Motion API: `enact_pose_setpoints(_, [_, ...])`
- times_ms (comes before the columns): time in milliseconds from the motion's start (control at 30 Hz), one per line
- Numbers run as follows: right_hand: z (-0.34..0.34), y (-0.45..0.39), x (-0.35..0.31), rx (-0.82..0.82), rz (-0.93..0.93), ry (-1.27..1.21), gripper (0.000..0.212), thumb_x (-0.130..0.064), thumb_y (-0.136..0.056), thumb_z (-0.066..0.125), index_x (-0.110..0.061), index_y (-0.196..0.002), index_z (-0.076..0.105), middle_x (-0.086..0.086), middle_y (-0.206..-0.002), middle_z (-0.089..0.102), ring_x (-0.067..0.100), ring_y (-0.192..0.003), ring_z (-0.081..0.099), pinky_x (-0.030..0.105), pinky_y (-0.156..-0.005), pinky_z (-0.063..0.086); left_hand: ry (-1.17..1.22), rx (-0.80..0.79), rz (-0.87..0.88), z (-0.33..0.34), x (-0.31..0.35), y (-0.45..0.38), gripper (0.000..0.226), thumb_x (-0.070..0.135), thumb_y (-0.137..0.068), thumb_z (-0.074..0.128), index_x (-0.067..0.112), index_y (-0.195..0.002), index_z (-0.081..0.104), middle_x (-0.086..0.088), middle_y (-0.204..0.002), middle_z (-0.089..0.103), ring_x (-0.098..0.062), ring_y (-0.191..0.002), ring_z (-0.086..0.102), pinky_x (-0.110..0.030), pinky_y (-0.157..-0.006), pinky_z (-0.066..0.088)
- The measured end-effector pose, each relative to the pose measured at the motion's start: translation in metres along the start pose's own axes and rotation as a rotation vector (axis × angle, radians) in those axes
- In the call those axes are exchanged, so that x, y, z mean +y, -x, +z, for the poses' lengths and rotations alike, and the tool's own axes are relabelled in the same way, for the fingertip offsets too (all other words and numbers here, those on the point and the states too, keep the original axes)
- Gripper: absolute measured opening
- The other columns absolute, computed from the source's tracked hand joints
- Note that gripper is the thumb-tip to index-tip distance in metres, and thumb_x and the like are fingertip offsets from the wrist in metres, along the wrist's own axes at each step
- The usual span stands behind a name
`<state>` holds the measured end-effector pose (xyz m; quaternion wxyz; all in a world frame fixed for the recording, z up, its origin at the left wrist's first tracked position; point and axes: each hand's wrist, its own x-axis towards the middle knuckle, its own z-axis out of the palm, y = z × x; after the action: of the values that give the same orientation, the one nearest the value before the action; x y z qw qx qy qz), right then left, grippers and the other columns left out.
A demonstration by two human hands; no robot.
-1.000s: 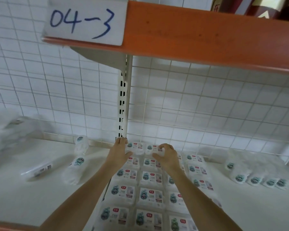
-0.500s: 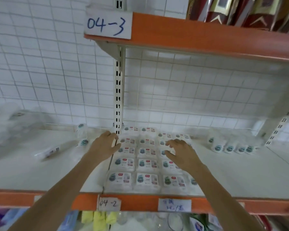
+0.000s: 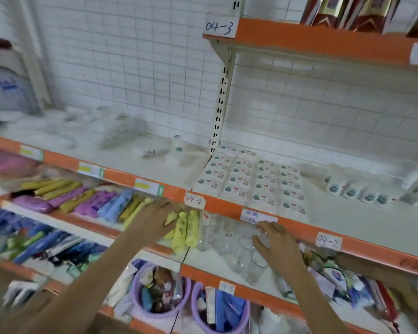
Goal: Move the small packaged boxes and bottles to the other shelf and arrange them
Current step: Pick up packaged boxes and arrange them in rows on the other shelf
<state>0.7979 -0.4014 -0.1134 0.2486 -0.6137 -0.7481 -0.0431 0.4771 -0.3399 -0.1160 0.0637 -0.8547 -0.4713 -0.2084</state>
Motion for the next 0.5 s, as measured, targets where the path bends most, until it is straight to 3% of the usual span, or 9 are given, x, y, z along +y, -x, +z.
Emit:
enact_pose_setpoints(67, [0.009,0.013,-0.021,-0.065,-0.014,-0.047,0.026,-0.033,-0.084,0.059,-0.017,-0.104,0.064,0.002,-0.095,0.065,0.022,-0.090,0.063,0.034,-0.073,0.051,0.045,-0.066,-0.101,-0.006,0.000,0.039,0.027,0.035,-0.076,0.049,0.015,-0.085,0.065,-0.006,-0.086,0.064,-0.025,-0.065,0.065,-0.027,-0.049,0.051])
enact_pose_setpoints(200, [0.033,0.028,-0.064,-0.193,-0.083,-0.158,0.030,-0.032,-0.089,0.056,-0.020,-0.116,0.059,-0.003,-0.110,0.061,0.016,-0.104,0.056,0.028,-0.085,0.044,0.062,-0.129,-0.366,-0.022,-0.017,0.106,0.031,0.030,-0.085,0.058,0.019,-0.114,0.059,0.001,-0.113,0.057,-0.021,-0.098,0.061,-0.031,-0.077,0.050])
enact_pose_setpoints(267, [0.045,0.026,-0.087,-0.261,-0.121,-0.184,0.032,-0.033,-0.091,0.053,-0.022,-0.120,0.055,-0.005,-0.116,0.057,0.012,-0.109,0.052,0.024,-0.087,0.041,0.091,-0.139,-0.453,-0.034,-0.031,0.132,0.034,0.029,-0.087,0.057,0.019,-0.119,0.056,0.002,-0.118,0.054,-0.019,-0.104,0.057,-0.032,-0.084,0.048])
enact_pose_setpoints(500, [0.085,-0.017,-0.183,-0.376,-0.277,-0.242,0.035,-0.037,-0.093,0.049,-0.023,-0.125,0.050,-0.006,-0.121,0.053,0.011,-0.111,0.050,0.023,-0.085,0.040,0.098,-0.135,-0.655,-0.088,-0.100,0.208,0.023,0.029,-0.089,0.054,0.022,-0.111,0.058,0.008,-0.109,0.054,-0.011,-0.100,0.055,-0.027,-0.081,0.045])
